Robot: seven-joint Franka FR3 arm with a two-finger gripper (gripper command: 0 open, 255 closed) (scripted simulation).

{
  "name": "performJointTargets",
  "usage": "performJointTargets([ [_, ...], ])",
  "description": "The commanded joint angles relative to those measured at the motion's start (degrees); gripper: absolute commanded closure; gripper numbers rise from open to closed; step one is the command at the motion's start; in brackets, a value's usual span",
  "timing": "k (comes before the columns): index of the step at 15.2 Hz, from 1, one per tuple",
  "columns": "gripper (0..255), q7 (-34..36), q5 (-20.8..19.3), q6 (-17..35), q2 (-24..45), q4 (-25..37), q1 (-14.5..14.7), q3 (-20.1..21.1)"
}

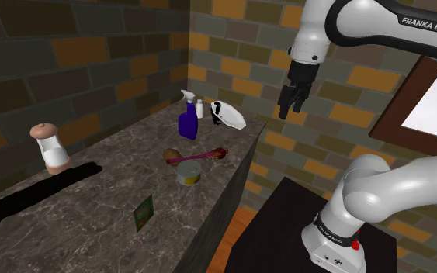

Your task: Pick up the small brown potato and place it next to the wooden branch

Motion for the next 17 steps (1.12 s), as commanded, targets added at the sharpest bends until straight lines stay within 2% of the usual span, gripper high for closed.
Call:
performJointTargets([
  [1, 0, 0.00, 0.00, 0.00, 0.00, 0.00, 0.00, 0.00],
  [9, 0, 4.75, 1.62, 13.96, 11.70, -0.99, 1.08, 5.51],
  [17, 0, 10.16, 0.38, 25.86, 26.73, 3.14, 1.41, 10.64],
])
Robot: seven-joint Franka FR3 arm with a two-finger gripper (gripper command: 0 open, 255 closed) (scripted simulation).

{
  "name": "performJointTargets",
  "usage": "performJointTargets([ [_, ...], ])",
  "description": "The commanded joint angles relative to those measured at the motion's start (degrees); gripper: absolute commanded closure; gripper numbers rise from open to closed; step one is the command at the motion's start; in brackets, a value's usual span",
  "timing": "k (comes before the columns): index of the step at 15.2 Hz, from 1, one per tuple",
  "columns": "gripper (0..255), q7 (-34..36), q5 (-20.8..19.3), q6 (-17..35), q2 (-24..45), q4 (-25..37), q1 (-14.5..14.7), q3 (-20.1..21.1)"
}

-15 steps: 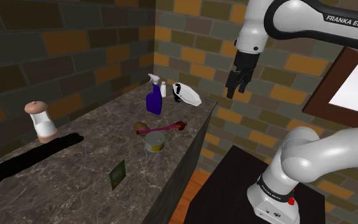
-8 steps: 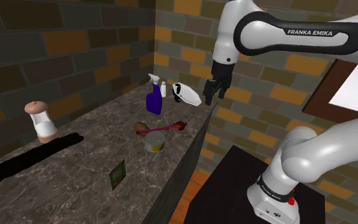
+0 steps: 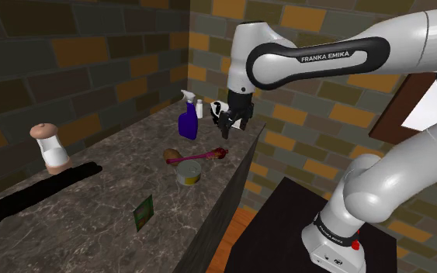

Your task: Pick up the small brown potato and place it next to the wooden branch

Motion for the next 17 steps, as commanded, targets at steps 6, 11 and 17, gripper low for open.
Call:
performJointTargets([
  [6, 0, 5.83, -4.04, 8.21, 15.47, 7.74, 0.09, 3.83],
  [11, 0, 10.47, -8.68, 11.56, 26.58, 15.24, 1.00, 5.35],
  [17, 0, 15.40, -14.70, 12.84, 40.30, 27.04, 3.67, 5.34],
])
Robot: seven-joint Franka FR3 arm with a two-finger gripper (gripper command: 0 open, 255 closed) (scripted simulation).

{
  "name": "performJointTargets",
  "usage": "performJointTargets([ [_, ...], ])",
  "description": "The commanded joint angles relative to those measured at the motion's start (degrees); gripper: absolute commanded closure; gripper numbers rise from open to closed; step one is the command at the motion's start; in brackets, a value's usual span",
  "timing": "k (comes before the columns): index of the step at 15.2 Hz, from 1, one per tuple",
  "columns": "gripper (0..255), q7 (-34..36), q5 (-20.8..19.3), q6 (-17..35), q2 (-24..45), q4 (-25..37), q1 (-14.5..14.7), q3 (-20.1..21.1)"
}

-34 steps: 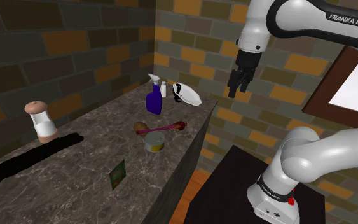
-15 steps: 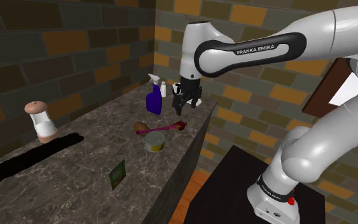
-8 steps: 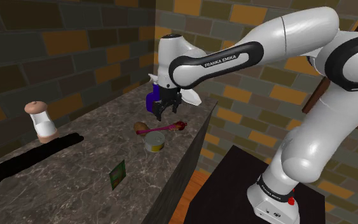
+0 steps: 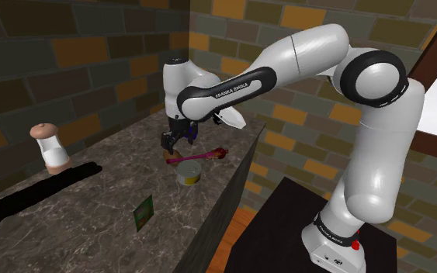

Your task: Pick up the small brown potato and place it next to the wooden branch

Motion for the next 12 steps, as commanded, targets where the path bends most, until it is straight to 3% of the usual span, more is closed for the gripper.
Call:
performJointTargets([
  [1, 0, 1.46, -2.11, -0.02, 5.23, 5.02, 1.14, -0.29],
  [3, 0, 2.06, -3.00, -0.17, 7.69, 7.54, 1.84, -0.55],
  [12, 0, 2.82, -4.20, 4.50, 10.32, 5.40, 1.85, -1.23],
])
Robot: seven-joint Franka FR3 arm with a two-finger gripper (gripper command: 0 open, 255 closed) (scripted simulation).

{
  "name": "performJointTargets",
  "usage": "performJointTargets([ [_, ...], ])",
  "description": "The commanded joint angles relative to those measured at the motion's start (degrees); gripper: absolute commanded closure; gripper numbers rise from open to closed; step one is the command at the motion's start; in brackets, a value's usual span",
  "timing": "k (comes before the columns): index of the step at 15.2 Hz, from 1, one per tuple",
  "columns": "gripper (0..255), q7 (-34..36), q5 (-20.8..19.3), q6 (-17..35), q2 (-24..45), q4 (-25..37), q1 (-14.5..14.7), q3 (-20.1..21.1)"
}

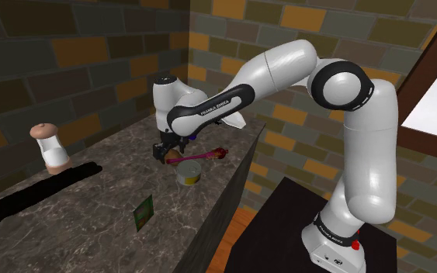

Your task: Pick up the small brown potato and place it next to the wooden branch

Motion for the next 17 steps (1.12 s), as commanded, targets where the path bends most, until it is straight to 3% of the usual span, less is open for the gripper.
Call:
performJointTargets([
  [1, 0, 0.03, -0.04, 0.16, 0.08, -0.05, 0.00, -0.02],
  [6, 0, 0.03, -0.04, 0.15, 0.08, -0.05, 0.00, -0.02],
  [7, 255, 0.03, -0.04, 0.15, 0.08, -0.05, 0.00, -0.02],
  [17, 255, -0.13, 0.14, -0.43, -0.30, 0.18, -0.04, 0.06],
])
